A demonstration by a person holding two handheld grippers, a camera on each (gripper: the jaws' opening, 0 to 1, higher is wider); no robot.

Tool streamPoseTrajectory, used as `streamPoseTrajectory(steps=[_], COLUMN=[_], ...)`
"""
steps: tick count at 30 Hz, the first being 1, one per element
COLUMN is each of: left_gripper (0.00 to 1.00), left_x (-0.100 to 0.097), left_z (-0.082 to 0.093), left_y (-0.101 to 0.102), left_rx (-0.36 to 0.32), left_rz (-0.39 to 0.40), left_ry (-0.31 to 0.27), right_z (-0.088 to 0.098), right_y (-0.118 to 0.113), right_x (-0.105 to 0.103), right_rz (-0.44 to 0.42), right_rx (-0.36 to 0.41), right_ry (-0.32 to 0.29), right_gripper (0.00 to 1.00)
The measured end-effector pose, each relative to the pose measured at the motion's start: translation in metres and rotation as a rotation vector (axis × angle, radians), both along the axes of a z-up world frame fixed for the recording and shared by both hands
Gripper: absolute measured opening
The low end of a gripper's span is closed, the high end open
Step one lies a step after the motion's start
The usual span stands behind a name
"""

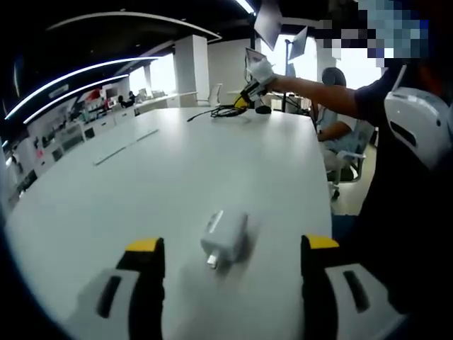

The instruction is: Plug the desk Type‑C cable into the charger adapter.

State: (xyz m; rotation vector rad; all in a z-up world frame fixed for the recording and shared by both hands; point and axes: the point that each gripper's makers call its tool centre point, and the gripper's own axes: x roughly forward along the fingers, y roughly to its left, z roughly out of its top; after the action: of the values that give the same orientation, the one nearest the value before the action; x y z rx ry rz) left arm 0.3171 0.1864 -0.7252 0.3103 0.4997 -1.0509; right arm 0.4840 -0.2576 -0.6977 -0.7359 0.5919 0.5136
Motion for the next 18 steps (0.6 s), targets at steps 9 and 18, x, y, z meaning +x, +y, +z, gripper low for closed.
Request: streamPoseTrajectory(steps=[9, 18], left_gripper=[0.79, 0.79], left_x=[-0.001, -0.003], left_z=[0.002, 0.004], left_y=[0.001, 0.003], left_rx=[-0.005, -0.01], left_rz=[0.001, 0.0], left_ry=[-0.007, -0.011], right_z=[0.016, 0.022], right_y=[0.006, 0.009], right_x=[-0.008, -0.017], right_rz=[0.015, 0.024], right_rx=[-0.018, -0.026], right_ry=[-0.034, -0.045], right_gripper=[0.0, 0.0])
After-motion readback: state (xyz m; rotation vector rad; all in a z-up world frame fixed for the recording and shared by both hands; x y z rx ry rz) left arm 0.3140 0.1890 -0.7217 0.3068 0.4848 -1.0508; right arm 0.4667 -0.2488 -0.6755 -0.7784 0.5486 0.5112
